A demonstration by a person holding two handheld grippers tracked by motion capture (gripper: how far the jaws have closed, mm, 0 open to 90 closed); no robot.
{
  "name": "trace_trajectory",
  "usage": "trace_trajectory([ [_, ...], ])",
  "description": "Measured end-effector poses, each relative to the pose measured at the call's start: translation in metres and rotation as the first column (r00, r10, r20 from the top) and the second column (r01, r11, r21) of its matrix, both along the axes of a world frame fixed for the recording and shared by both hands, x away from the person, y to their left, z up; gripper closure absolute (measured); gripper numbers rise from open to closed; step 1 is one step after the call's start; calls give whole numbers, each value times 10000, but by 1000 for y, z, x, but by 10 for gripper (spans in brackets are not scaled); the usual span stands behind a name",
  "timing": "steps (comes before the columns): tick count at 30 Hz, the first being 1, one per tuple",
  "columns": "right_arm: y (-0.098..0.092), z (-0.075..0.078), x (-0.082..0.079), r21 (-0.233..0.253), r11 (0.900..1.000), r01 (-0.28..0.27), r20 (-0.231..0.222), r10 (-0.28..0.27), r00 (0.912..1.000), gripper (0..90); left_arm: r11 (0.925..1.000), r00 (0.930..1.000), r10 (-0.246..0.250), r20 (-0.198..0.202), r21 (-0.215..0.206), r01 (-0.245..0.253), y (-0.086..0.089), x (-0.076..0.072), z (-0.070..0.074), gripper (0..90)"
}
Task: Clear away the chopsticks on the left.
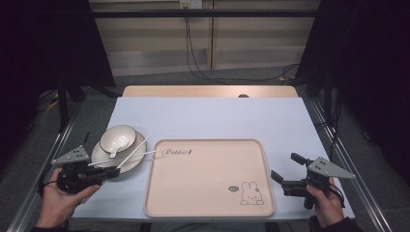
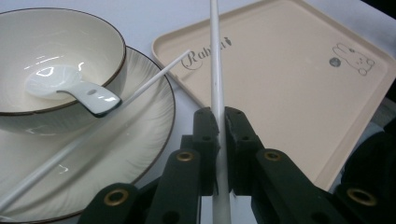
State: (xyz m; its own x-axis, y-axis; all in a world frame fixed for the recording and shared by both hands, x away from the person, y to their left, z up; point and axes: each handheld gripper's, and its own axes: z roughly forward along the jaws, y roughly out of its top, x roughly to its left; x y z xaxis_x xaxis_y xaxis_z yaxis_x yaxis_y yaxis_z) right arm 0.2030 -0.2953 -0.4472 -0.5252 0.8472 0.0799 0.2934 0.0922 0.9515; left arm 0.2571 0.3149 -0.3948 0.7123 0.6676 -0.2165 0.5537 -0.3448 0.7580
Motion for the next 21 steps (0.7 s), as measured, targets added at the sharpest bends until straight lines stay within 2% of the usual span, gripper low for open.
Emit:
trace_trajectory([
  [4, 0, 0, 0, 6, 10000, -1, 5, 1, 10000, 15, 9995, 9996, 243, -116, -188, -245, -13, -10, 3, 840],
  [5, 0, 0, 0, -2, 10000, -4, 9, 4, 10000, 15, 9982, 9982, 586, -128, -71, -587, -17, -13, 5, 840],
  [6, 0, 0, 0, -13, 10000, -11, 5, 11, 10000, 15, 9974, 9973, 714, -168, -94, -715, -20, -15, 6, 841],
  [8, 0, 0, 0, -53, 10000, -16, 25, 16, 10000, 15, 9980, 9982, 573, -182, -240, -577, -27, -19, 9, 841],
  [10, 0, 0, 0, -5, 10000, -23, 5, 23, 10000, 15, 9982, 9981, 567, -247, -173, -572, -36, -23, 10, 841],
  [13, 0, 0, 1, -71, 10000, 20, 50, -20, 10000, 15, 9965, 9965, 787, -272, -275, -794, -44, -25, 10, 841],
  [14, 1, 0, 0, -50, 10000, 15, 34, -15, 10000, 15, 9941, 9938, 1031, -412, -304, -1044, -49, -26, 9, 841],
  [15, 1, 0, 0, -15, 10000, -4, 14, 4, 10000, 15, 9905, 9903, 1336, -387, -270, -1347, -55, -26, 8, 842],
  [17, 1, 0, 0, -11, 10000, -34, -7, 34, 10000, 15, 9893, 9893, 1387, -460, -400, -1405, -58, -26, 7, 841],
  [21, 1, 0, 0, -4, 10000, -60, -58, 60, 10000, 15, 9798, 9785, 1956, -659, -282, -1978, -72, -19, 0, 841],
])
